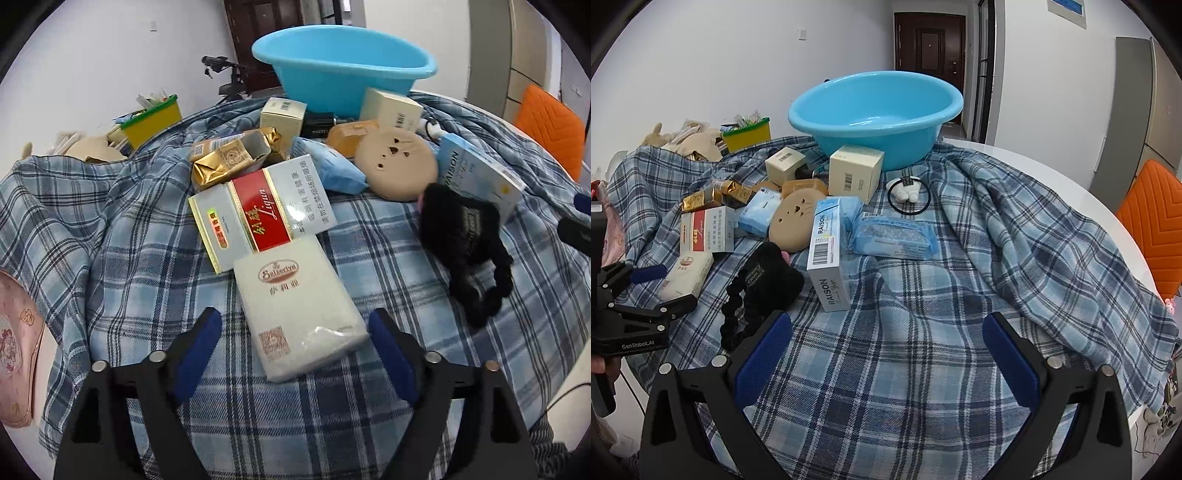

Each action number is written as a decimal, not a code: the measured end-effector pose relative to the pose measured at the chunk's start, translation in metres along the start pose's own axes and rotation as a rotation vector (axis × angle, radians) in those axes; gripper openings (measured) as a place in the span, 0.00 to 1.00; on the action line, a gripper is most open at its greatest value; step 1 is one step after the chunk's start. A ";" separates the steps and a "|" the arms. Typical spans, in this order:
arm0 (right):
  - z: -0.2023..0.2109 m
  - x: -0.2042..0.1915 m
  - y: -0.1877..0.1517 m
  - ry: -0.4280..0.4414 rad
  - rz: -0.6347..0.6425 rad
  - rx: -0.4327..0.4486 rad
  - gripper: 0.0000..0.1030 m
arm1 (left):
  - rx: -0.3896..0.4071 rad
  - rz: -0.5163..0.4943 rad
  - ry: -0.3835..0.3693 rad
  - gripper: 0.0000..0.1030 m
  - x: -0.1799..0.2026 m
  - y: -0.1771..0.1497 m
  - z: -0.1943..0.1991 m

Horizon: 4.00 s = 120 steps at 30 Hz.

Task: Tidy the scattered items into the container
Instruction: 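Lower the left gripper onto the white Salteriva tissue pack and close it, then grasp the blue RAISON box upright with the right gripper, then carry the tissue pack and RAISON box over the blue basin with both tools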

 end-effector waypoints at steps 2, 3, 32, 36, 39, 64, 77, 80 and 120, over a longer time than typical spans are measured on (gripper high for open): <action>0.001 -0.001 0.001 -0.001 0.003 0.001 1.00 | 0.002 -0.005 0.023 0.82 0.003 0.004 -0.004; 0.001 -0.001 0.001 -0.003 0.003 0.003 1.00 | 0.000 -0.009 0.037 0.82 0.004 0.005 -0.006; -0.012 -0.019 0.016 0.033 0.030 0.016 0.86 | 0.074 0.051 -0.074 0.46 0.005 0.009 -0.001; -0.026 -0.031 0.034 0.046 0.054 0.031 0.76 | 0.091 0.051 -0.072 0.46 0.005 0.010 0.005; -0.040 -0.038 0.041 0.046 0.064 0.021 0.74 | 0.099 0.052 -0.063 0.46 0.002 0.012 0.008; -0.045 -0.050 0.033 0.055 0.089 -0.011 0.20 | 0.100 0.097 -0.042 0.46 -0.009 0.010 0.006; -0.024 -0.031 0.029 0.026 0.030 0.064 0.20 | 0.136 0.076 -0.062 0.46 0.003 0.023 0.013; -0.016 -0.030 0.033 0.016 0.033 0.098 0.20 | 0.166 0.061 -0.056 0.46 0.007 0.032 0.020; 0.078 -0.032 0.051 0.060 0.033 0.518 0.20 | 0.553 0.038 0.006 0.46 0.012 0.089 0.091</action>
Point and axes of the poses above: each gripper's, at about its wrist camera, not at the fingertips, and z roughly against the way its jaws point, x to its right, y to its top, the point moved 1 cm from there along -z, roughly the way its jaws point, and after that the axes turned 12 degrees about -z, right-handed, at the moved point
